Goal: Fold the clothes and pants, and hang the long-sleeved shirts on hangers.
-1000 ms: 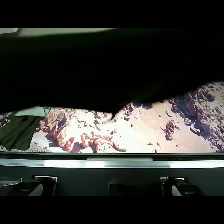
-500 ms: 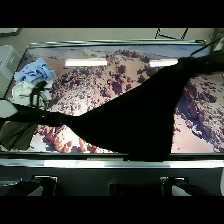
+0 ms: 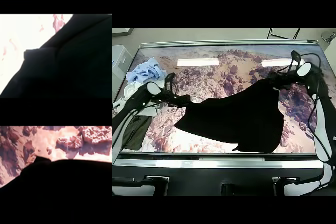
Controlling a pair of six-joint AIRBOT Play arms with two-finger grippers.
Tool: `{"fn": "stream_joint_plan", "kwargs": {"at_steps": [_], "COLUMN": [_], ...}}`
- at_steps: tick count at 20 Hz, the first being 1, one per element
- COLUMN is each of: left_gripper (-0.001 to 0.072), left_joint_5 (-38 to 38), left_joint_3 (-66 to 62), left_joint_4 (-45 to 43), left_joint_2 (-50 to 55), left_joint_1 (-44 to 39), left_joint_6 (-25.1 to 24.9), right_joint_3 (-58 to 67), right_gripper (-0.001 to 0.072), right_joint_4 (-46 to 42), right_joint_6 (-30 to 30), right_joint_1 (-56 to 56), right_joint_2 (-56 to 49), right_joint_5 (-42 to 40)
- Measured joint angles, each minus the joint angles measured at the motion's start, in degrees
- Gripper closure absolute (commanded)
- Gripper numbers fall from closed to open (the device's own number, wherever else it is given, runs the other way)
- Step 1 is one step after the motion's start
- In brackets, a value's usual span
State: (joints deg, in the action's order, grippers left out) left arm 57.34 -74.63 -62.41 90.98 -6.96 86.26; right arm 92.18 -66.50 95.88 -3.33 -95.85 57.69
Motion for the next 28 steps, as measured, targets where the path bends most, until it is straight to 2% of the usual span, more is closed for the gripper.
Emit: {"fn": "stream_joint_plan", "kwargs": {"at_steps": [1, 3, 8, 11, 12, 16, 18, 19, 21, 22, 27, 28], "left_gripper": [0.0006, 0.0007, 0.001, 0.0028, 0.0147, 0.0161, 0.0303, 0.0403, 0.0655, 0.0681, 0.0682, 0.0682], "left_joint_5": [1.9, 6.95, 22.95, 26.6, 26.73, 24.04, 22.49, 21.24, 18.34, 17.49, 15.67, 15.5], "left_joint_3": [-1.09, -2.86, -2.36, 3.41, 5.86, 12.96, 14.67, 15.17, 15.85, 16.06, 16.41, 16.44], "left_joint_4": [0.81, -0.15, -3.34, -2.19, -0.94, 6.36, 8.68, 9.38, 10.14, 10.16, 11.15, 11.39], "left_joint_2": [1.57, 3.15, 3.17, 2.95, 2.91, 2.93, 3.06, 3.13, 3.23, 3.26, 1.49, 0.63], "left_joint_1": [0.48, 2.89, 15.32, 20.26, 21.22, 22.91, 22.82, 22.6, 21.7, 21.16, 19.23, 19.02], "left_joint_6": [-0.13, -1.51, -3.19, -4.31, -5.33, -9.11, -10.01, -10.32, -10.67, -10.73, -11.52, -11.56], "right_joint_3": [0.13, 0.66, -3.23, -13.75, -17.4, -28.35, -31.32, -32.48, -34.84, -36.22, -43.39, -44.57], "right_gripper": [0.0161, 0.0161, 0.0152, 0.0147, 0.0147, 0.015, 0.0151, 0.0151, 0.0152, 0.0153, 0.0169, 0.0213], "right_joint_4": [0.2, 0.04, -3.76, -4.92, -4.92, -4.17, -3.26, -2.86, -2.05, -1.88, 3.17, 4.24], "right_joint_6": [0.24, -0.2, -3.45, -4.85, -5.53, -8.31, -8.9, -8.96, -9.31, -9.33, -11.17, -11.65], "right_joint_1": [-0.81, -4.22, -18.32, -23.89, -24.87, -26.82, -27.19, -27.26, -27.32, -27.39, -26.32, -24.92], "right_joint_2": [-0.37, -0.24, 1.97, 6.49, 8.04, 11.85, 12.55, 12.74, 12.98, 13.07, 13.2, 13.2], "right_joint_5": [1.68, 7.04, 29.57, 33.57, 33.68, 32.92, 32.5, 32.24, 31.3, 30.62, 25.46, 24.04]}}
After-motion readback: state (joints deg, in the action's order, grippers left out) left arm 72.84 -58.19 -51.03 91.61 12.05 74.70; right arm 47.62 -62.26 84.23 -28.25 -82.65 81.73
